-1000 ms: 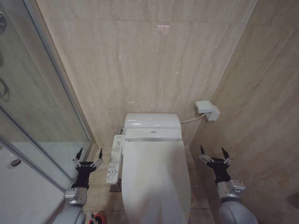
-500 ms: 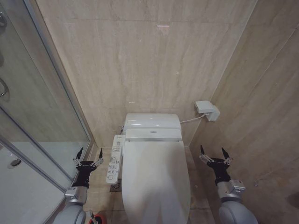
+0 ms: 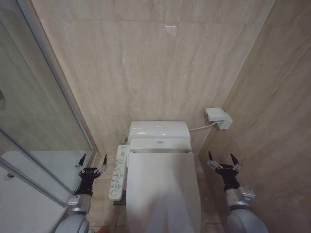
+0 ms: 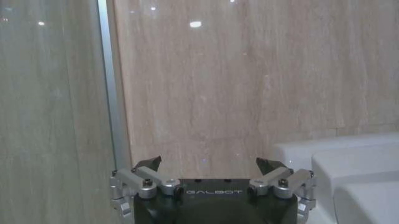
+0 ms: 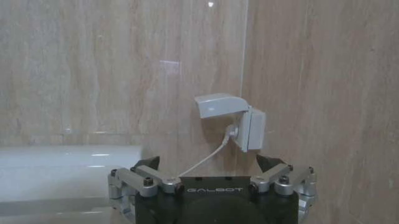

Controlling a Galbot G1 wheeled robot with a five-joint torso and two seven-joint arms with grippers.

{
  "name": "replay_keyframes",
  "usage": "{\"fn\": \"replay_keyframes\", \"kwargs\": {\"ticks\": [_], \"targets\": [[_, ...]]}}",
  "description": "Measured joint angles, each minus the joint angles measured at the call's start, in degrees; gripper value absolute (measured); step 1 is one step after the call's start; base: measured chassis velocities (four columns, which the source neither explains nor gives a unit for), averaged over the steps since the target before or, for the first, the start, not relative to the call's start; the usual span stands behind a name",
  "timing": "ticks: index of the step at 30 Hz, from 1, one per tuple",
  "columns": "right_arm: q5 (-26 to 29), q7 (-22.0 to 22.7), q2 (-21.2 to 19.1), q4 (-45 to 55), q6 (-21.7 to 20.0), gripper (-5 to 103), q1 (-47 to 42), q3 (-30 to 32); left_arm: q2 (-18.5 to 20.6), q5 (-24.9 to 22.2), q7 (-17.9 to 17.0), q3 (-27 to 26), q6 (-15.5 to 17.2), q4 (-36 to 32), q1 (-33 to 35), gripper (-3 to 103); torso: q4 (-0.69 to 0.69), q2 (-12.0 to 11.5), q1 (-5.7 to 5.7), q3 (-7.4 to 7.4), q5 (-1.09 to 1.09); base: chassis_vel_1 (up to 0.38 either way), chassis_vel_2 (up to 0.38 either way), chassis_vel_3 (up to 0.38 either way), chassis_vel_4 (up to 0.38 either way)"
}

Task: Open the toilet lid, clean the toilet bowl with a toilet brush, close the toilet lid, and flush.

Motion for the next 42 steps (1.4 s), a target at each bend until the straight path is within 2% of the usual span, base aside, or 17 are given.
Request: {"fn": "replay_keyframes", "kwargs": {"ticks": [17,25,29,33,34,35,41,42], "targets": [[0.0,0.0,0.0,0.0,0.0,100,-0.03,0.0,0.19,-0.09,0.04,-0.06,-0.19,0.19,-0.26,99,0.0,0.0,-0.01,0.0,0.0,-0.023,0.014,0.025,-0.02],[0.0,0.0,0.0,0.0,0.0,100,-0.05,0.0,2.49,-1.22,-0.05,0.1,-0.9,3.63,-3.55,101,0.0,0.01,-0.02,-0.01,0.0,0.0,0.0,0.0,0.0],[0.0,0.0,0.0,0.0,0.0,100,-0.04,0.0,5.18,-2.29,-0.24,1.12,-0.95,6.82,-6.79,100,0.01,0.01,-0.03,-0.01,0.0,0.0,0.0,0.0,0.0],[0.0,0.0,0.0,0.0,0.0,100,-0.04,-0.01,9.04,-5.17,0.02,3.19,-1.11,14.22,-13.64,100,-0.01,0.0,-0.02,-0.01,-0.01,0.0,0.0,0.0,0.0],[0.0,0.01,0.0,-0.01,0.0,100,-0.04,0.0,9.9,-6.02,0.49,3.61,-1.54,15.81,-15.18,92,-0.01,0.0,-0.02,-0.01,-0.01,0.0,0.0,0.0,0.0],[0.0,0.01,0.0,-0.01,0.0,100,-0.04,0.0,9.9,-6.02,0.49,3.61,-1.54,15.81,-15.18,92,-0.01,0.0,-0.02,-0.01,-0.01,0.0,0.0,0.0,0.0],[0.0,-0.01,0.0,0.0,0.0,100,-0.04,-0.01,12.46,-7.84,3.78,6.34,-5.57,22.99,-22.84,92,0.02,0.0,-0.02,-0.01,0.0,0.0,0.0,0.0,0.0],[0.0,0.0,0.0,0.0,0.0,100,-0.04,-0.01,12.59,-8.05,4.39,7.45,-6.14,24.31,-24.4,81,-0.01,0.0,-0.02,-0.01,0.0,0.0,0.0,0.0,0.0]]}}
